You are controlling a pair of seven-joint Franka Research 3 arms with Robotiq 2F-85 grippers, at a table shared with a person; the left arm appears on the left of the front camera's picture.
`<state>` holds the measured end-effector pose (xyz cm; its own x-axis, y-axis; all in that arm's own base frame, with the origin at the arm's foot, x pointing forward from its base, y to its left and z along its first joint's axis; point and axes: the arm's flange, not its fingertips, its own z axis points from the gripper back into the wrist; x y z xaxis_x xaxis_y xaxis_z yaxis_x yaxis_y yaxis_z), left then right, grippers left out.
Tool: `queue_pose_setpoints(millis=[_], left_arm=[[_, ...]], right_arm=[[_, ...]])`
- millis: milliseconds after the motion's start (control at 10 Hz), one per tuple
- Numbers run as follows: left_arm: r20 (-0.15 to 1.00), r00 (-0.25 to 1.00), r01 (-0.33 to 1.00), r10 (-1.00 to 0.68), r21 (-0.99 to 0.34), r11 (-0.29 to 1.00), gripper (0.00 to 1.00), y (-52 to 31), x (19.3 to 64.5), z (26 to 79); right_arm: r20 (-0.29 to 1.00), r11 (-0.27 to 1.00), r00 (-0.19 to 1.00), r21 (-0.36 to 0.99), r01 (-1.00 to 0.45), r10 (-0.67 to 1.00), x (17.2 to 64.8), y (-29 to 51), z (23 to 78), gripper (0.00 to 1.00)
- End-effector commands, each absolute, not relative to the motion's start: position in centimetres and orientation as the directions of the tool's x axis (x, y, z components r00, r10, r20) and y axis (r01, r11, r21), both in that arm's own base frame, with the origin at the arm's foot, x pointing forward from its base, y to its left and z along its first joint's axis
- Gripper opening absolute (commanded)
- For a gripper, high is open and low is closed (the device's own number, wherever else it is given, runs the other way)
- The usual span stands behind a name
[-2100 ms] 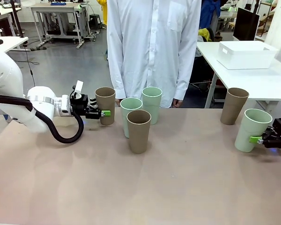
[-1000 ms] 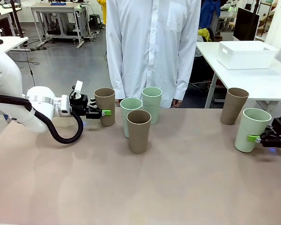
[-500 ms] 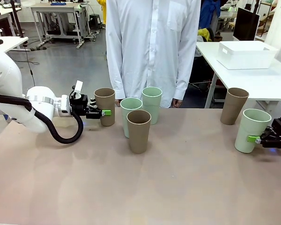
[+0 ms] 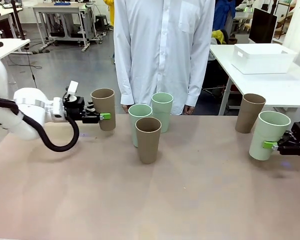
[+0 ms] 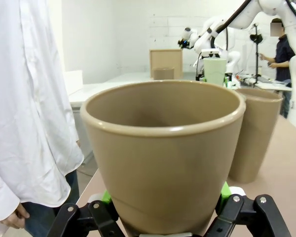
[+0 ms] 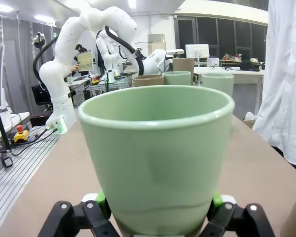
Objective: Stack the cups and store them in the basket.
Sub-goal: Pick up two Reusable plastic cups , one in each hand.
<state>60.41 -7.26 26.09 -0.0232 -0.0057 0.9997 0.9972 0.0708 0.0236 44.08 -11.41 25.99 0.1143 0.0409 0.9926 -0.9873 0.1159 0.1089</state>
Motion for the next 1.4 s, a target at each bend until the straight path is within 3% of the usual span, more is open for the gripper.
queue_pose_setpoints(millis=[0,500,1000,1300], left_arm=[[0.998,-0.051,0.998,0.021,0.05,0.037,0.85,-5.7,56.5,28.1],[0.998,-0.063,0.998,-0.008,0.064,0.017,0.85,-4.3,47.7,30.0],[0.995,-0.097,0.994,-0.003,0.097,0.041,0.85,-1.3,40.8,30.8],[0.993,-0.12,0.991,-0.001,0.12,0.056,0.85,-0.4,40.0,31.5]], right_arm=[[0.994,0.203,0.099,0.087,-0.975,0.049,41.1,-7.2,29.8,0.85],[0.999,0.258,0.031,0.035,-0.966,-0.017,33.6,0.8,34.0,0.85],[0.998,0.257,0.062,0.056,-0.965,0.014,32.6,2.2,32.6,0.85],[0.998,0.258,0.057,0.056,-0.964,-0.001,32.3,2.5,32.4,0.85]])
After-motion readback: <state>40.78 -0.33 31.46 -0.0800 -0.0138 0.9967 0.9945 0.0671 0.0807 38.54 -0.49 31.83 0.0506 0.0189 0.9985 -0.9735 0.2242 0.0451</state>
